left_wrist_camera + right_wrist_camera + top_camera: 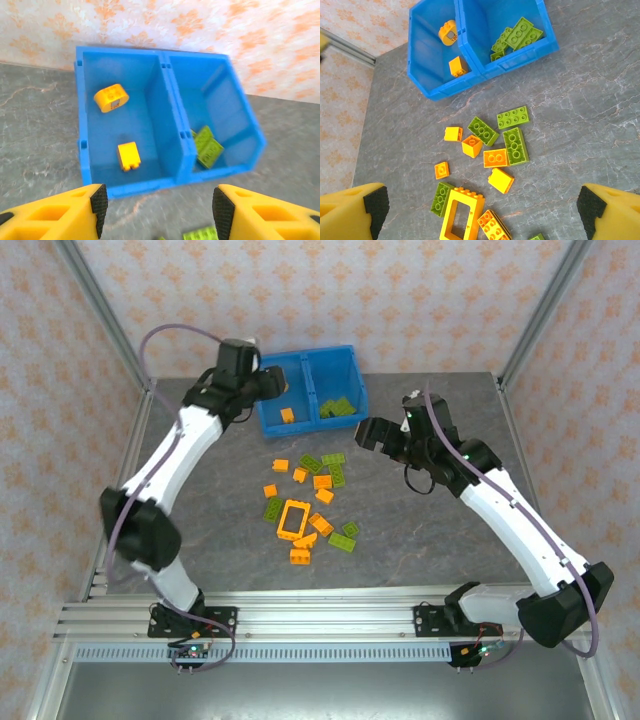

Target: Sort the legos into containers by color

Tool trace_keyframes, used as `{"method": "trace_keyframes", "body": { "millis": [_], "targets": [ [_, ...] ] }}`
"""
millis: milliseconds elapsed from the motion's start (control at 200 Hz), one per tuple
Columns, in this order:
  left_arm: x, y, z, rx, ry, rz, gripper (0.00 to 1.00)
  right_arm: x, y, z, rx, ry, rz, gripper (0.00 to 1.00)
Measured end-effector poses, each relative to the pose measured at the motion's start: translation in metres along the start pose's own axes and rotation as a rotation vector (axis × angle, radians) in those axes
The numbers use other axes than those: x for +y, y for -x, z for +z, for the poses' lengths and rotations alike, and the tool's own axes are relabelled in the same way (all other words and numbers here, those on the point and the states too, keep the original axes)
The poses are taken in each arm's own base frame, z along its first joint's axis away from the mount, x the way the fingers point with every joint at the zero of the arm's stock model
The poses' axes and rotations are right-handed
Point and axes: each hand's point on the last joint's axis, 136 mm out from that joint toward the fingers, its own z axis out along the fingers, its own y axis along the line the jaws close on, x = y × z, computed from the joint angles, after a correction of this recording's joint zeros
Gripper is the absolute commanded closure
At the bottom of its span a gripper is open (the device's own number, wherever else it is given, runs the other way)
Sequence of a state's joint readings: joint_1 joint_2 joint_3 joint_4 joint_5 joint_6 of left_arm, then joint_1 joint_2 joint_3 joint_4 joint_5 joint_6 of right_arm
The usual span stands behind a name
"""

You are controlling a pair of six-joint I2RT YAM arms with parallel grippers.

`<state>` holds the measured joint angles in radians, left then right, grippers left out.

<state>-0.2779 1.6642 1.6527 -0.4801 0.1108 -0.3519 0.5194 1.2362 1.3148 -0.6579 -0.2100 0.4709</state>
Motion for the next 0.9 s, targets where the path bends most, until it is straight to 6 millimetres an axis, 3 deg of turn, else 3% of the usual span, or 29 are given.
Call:
{"method": "trace_keyframes", "body": {
  "millis": [65,120,300,410,636,901],
  "targets": [
    [0.003,-0.017,-0.018,0.017,-0.02,0.019,0.33,0.0,0.0,0.001,0.002,-0.001,0.0,0.02],
    [0.008,-0.042,-0.019,0.063,-0.021,0.038,0.31,-0.001,-0.001,0.003,0.007,-0.003,0.0,0.02],
    [0.03,-0.164,0.009,0.356,0.005,0.118,0.23,0.002,-0.006,0.007,0.035,0.009,-0.001,0.02],
    [0.036,-0.207,0.024,0.471,0.018,0.153,0.22,0.001,-0.012,0.01,0.052,0.014,-0.002,0.02],
    [0.049,-0.238,0.061,0.543,0.064,0.193,0.22,-0.012,-0.032,0.018,0.098,-0.016,-0.003,0.02],
    [0.06,-0.246,0.1,0.573,0.109,0.239,0.28,-0.012,-0.029,0.007,0.069,-0.007,-0.004,0.02]
  ]
}}
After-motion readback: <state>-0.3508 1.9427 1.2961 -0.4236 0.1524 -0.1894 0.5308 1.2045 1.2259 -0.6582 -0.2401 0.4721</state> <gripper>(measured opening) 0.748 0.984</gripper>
